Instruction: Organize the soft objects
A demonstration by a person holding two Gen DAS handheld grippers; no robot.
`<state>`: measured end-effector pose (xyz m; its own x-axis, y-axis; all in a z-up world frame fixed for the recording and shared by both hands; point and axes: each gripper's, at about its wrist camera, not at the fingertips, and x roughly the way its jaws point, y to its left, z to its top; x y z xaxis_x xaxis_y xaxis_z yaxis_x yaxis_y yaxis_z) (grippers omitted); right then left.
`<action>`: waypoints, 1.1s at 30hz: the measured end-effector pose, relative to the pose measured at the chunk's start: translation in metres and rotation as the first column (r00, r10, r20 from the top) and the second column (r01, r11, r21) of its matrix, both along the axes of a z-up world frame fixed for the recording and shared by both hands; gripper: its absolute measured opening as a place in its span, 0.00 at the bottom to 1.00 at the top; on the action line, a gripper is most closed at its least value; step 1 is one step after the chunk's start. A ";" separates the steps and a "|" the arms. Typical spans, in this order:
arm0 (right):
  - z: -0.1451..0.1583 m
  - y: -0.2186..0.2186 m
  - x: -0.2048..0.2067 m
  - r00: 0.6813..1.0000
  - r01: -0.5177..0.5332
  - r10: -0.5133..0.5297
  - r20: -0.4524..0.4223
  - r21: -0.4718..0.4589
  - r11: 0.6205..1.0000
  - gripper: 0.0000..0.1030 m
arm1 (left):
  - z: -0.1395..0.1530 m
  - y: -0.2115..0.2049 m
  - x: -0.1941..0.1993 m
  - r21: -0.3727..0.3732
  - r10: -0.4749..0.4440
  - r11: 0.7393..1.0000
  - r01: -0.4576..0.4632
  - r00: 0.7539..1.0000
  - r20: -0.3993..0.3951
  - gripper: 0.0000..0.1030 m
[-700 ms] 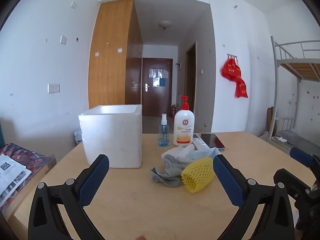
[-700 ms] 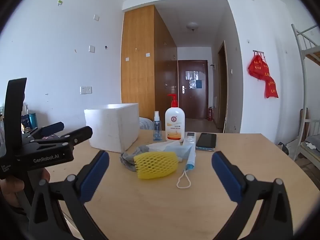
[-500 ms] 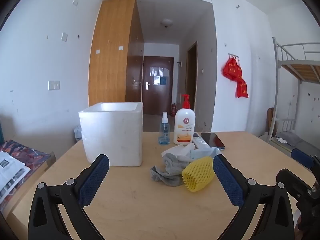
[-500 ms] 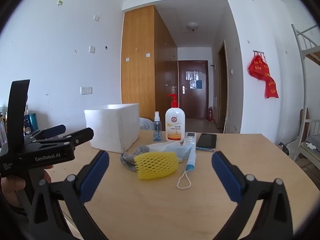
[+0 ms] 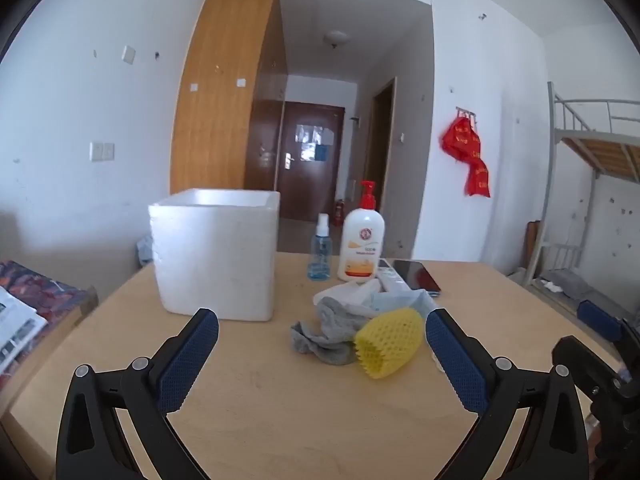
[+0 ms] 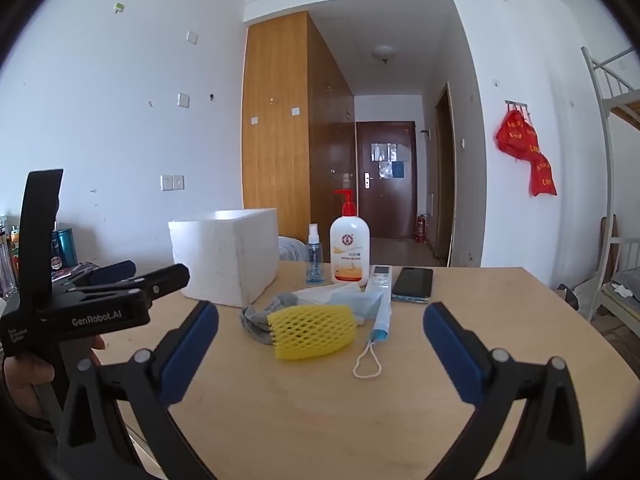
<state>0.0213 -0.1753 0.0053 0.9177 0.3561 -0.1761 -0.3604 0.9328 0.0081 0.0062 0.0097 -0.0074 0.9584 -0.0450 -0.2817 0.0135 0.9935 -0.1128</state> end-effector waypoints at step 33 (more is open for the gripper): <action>-0.004 0.004 0.004 1.000 0.013 -0.013 -0.015 -0.012 1.000 1.00 | 0.005 -0.002 -0.003 0.045 0.041 0.998 -0.042 0.999 0.035 1.00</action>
